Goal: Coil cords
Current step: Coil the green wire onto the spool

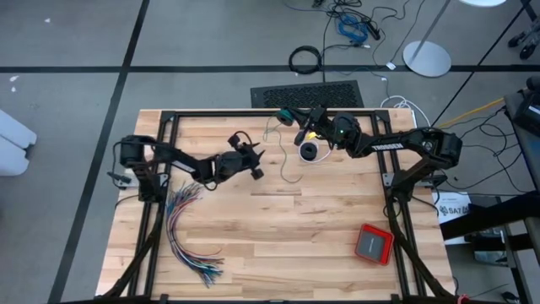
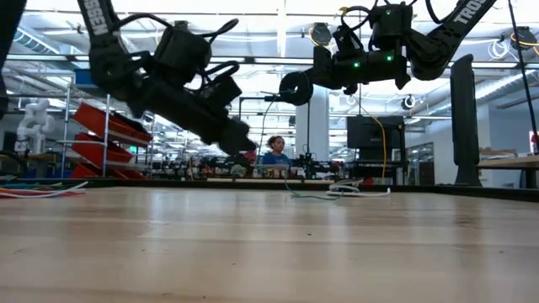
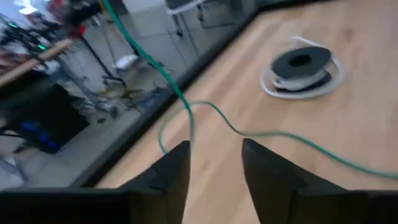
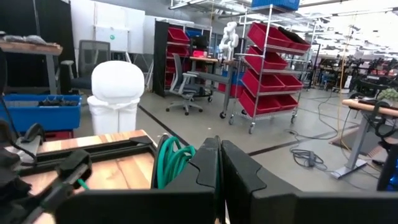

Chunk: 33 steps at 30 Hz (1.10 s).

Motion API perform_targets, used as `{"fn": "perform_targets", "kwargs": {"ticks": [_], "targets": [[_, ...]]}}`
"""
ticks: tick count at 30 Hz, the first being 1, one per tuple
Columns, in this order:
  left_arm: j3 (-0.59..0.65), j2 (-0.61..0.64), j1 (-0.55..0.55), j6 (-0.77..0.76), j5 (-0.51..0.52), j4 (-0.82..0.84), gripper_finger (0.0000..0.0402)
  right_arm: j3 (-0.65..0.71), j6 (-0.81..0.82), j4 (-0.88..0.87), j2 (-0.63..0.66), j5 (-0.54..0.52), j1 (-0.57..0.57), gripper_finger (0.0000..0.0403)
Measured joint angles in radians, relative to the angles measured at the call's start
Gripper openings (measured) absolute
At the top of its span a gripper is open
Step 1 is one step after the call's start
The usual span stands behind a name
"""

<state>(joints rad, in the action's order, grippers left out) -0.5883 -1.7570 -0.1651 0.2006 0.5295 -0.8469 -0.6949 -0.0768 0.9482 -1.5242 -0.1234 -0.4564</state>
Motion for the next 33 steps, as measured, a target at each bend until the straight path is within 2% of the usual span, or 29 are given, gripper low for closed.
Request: {"fn": "perform_targets", "kwargs": {"ticks": [2, 11, 16, 20, 27, 33], "targets": [[-0.015, -0.028, -0.006, 0.015, 0.035, -0.019, 0.0160, 0.000, 0.010, 0.003, 0.000, 0.011, 0.000, 0.0000], [-0.072, -0.161, -0.041, 0.015, 0.054, -0.115, 0.0163, 0.000, 0.013, 0.015, 0.000, 0.025, 0.001, 0.0000], [-0.098, -0.184, -0.056, 0.015, 0.093, -0.185, 0.0158, 0.000, 0.013, 0.015, 0.000, 0.025, 0.001, 0.0000], [-0.101, -0.186, -0.077, -0.006, 0.107, -0.181, 0.0122, 0.000, 0.013, 0.019, 0.000, 0.025, 0.001, 0.0000], [-0.101, -0.186, -0.077, -0.018, 0.060, -0.151, 0.0021, 0.000, 0.013, 0.019, 0.000, 0.025, 0.001, 0.0000], [-0.101, -0.186, -0.078, -0.036, 0.061, -0.150, 0.0006, 0.000, 0.035, 0.020, 0.000, 0.025, 0.001, 0.0000]]}}
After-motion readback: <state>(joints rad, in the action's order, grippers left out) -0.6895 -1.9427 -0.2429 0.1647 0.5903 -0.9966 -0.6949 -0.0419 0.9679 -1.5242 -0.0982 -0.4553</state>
